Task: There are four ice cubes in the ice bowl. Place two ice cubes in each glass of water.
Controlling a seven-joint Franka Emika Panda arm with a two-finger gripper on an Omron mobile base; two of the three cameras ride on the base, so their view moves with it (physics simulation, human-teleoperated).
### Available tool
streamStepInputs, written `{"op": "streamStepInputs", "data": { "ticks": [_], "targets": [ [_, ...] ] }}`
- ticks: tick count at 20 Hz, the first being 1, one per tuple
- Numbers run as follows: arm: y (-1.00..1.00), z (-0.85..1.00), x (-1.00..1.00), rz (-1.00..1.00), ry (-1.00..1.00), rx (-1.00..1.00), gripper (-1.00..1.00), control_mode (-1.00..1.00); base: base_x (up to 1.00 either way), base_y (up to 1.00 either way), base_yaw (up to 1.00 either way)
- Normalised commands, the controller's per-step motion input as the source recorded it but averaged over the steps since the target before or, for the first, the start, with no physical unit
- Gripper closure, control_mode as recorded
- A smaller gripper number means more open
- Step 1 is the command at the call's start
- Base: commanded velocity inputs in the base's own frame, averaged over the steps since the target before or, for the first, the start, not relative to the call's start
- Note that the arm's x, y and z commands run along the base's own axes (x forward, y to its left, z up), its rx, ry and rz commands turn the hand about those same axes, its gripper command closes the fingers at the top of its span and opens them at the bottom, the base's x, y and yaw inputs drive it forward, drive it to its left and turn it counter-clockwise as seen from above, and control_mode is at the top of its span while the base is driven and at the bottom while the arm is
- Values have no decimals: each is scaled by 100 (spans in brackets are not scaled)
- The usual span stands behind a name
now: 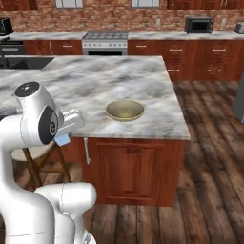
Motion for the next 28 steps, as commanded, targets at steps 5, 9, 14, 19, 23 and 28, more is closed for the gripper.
{"op": "streamStepInputs", "data": {
  "ticks": [5, 9, 14, 19, 23, 28],
  "targets": [
    [0, 0, 0, 0, 0, 0, 100, 100, -22, 94, -4],
    [0, 0, 0, 0, 0, 0, 100, 100, -1, 84, -7],
    [0, 0, 0, 0, 0, 0, 100, 100, 0, 72, -7],
    [0, 0, 0, 0, 0, 0, 100, 100, 1, 62, -6],
    [0, 0, 0, 0, 0, 0, 100, 100, 18, 51, -5],
    [0, 0, 0, 0, 0, 0, 100, 100, 25, 54, -3]
  ]
}}
